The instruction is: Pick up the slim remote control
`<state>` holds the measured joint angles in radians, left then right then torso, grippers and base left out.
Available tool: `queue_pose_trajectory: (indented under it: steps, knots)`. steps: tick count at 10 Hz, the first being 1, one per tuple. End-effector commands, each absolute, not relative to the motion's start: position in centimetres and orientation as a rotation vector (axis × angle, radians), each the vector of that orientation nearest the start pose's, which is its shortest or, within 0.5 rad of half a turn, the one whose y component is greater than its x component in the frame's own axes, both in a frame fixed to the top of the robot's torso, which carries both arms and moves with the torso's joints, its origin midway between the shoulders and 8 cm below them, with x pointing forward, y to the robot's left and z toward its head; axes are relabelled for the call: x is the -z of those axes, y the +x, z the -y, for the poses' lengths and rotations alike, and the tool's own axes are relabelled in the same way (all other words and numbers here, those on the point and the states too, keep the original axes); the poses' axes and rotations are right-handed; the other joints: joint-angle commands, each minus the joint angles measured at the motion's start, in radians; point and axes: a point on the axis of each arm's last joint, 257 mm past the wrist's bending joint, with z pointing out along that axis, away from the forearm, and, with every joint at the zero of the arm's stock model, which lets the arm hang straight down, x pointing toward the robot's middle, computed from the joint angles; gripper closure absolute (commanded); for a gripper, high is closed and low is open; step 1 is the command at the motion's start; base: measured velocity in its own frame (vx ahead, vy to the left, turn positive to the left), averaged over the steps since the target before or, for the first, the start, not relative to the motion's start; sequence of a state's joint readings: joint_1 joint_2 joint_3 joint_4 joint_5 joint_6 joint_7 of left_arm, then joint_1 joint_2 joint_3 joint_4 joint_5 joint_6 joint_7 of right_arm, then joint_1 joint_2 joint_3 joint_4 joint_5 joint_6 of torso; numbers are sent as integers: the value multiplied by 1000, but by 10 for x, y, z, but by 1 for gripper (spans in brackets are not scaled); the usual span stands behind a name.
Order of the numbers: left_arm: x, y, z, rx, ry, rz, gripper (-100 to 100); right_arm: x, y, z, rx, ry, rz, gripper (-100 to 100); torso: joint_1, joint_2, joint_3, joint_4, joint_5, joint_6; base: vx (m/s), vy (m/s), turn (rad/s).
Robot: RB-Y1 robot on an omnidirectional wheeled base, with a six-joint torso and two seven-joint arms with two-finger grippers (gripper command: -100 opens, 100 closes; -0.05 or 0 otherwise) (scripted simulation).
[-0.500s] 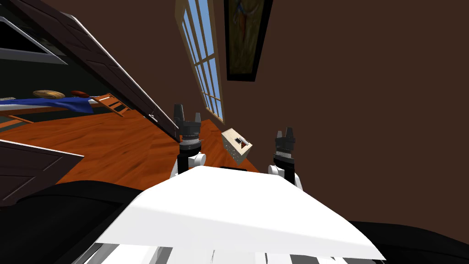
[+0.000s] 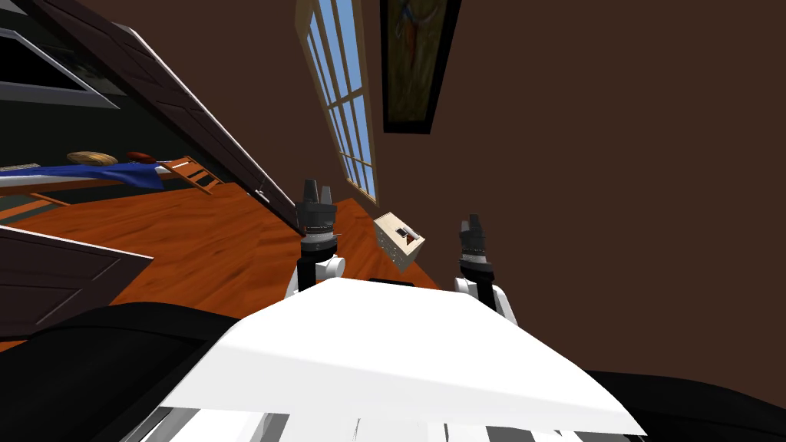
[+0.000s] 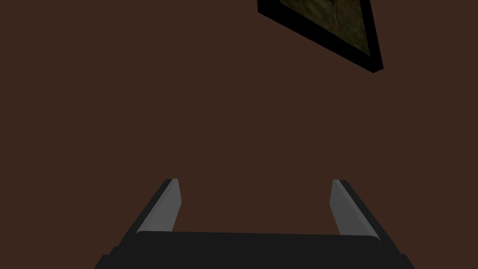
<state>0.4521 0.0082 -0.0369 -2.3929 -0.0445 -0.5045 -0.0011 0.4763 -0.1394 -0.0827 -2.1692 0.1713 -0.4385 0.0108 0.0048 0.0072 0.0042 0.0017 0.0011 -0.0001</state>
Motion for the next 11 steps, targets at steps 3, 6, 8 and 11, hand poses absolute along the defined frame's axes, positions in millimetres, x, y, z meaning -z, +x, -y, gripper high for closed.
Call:
queue_pose_trajectory:
  steps: [3,6,8,11]
  knots:
    - [-88,321,-251,1360,-499,-530,0,57,385,290,-938,449,-1037,-100,1,0,0,0,0,0,-88,80,31]
    - [-88,321,-251,1359,-499,-530,0,89,393,295,-833,374,-1147,-100,2,-4,-2,-1,0,0,-36,87,55]
    - [-88,321,-251,1359,-499,-530,0,108,396,299,-778,338,-1206,-100,0,-6,-3,-1,0,0,-24,62,54]
    - [-88,321,-251,1359,-499,-530,0,151,399,311,-667,266,-1327,-100,-1,-6,-4,-1,0,0,-13,77,72]
